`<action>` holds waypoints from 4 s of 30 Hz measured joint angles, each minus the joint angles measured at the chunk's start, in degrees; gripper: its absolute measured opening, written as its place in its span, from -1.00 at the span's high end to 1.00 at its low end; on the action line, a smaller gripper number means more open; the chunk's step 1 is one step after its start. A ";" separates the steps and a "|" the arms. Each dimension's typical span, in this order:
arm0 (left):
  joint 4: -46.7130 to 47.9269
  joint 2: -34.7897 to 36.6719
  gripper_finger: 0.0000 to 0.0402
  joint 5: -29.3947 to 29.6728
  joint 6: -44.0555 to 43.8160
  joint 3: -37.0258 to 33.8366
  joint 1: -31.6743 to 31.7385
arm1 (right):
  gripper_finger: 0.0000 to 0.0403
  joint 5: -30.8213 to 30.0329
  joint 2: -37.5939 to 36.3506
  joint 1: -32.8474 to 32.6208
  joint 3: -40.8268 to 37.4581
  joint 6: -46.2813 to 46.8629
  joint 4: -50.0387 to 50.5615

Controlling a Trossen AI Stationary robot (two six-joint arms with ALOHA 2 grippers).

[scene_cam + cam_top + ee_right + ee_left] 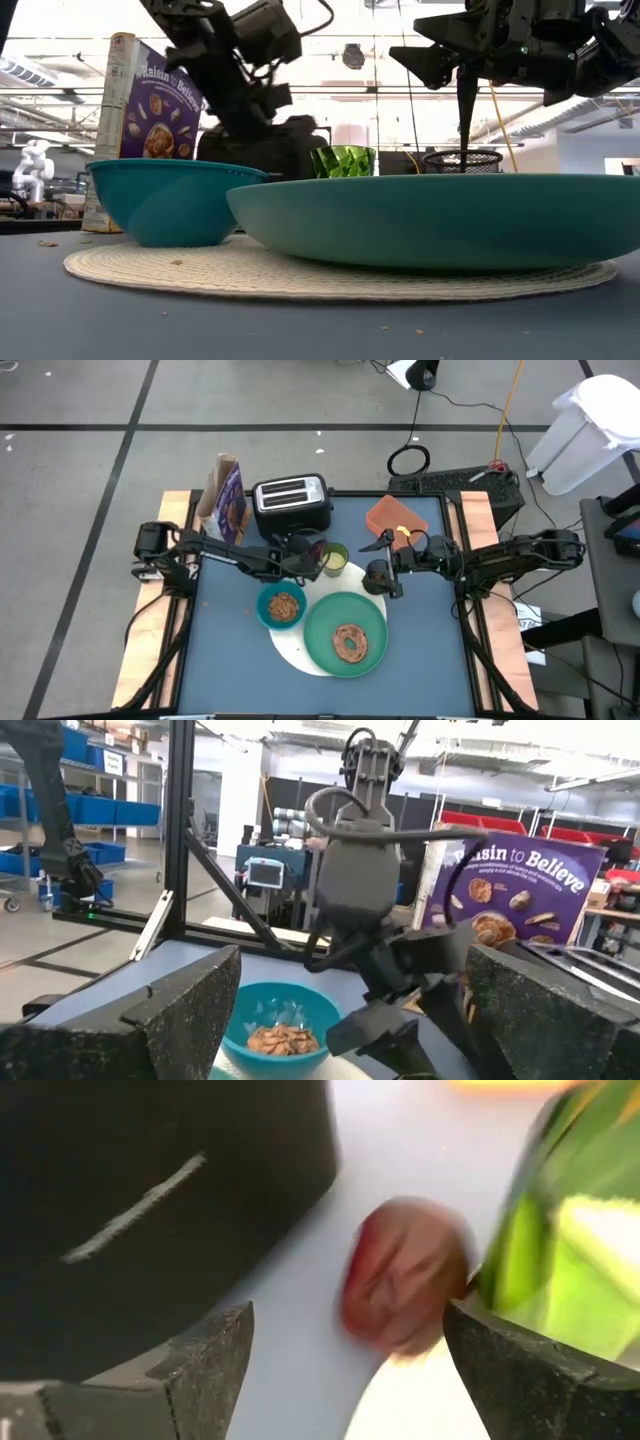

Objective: Arrange a breakfast setting
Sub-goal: Put the red apple on the white mat

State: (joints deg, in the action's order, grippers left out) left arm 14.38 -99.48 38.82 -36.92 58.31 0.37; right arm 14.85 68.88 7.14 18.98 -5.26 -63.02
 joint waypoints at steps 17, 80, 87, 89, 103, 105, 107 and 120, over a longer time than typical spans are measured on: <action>-7.83 1.37 -0.65 -10.87 12.47 -0.05 5.01 | -0.88 0.01 -1.01 3.46 0.00 6.23 -0.12; -8.45 -6.34 -0.42 -33.22 21.14 -0.10 13.23 | -0.89 0.18 -0.98 6.34 -0.02 6.08 2.00; -8.47 -6.34 -0.20 -33.21 21.67 -0.10 13.21 | -0.89 0.20 -0.98 6.34 -0.02 6.10 2.05; -8.47 -6.34 -0.19 -33.21 21.67 -0.10 13.21 | -0.89 0.20 -0.98 6.34 -0.02 6.10 2.03; -5.73 -3.66 -0.17 -32.06 20.67 -0.08 13.17 | -0.89 0.23 -0.98 6.34 -0.02 7.58 2.02; -4.80 -2.52 -0.17 -31.74 20.69 0.05 13.04 | -0.89 0.25 -1.18 6.32 -0.02 7.58 2.13; -3.18 -1.16 -0.17 -31.64 20.68 -0.17 12.89 | -0.89 0.25 -1.38 6.34 0.25 7.62 2.38; 6.34 14.14 -0.17 -24.63 19.64 -0.07 8.58 | -0.89 0.66 -3.05 6.27 14.31 3.88 26.09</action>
State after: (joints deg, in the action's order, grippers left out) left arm 20.72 -85.34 14.19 -17.28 58.24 8.95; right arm 15.51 65.83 13.41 33.30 -1.38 -36.92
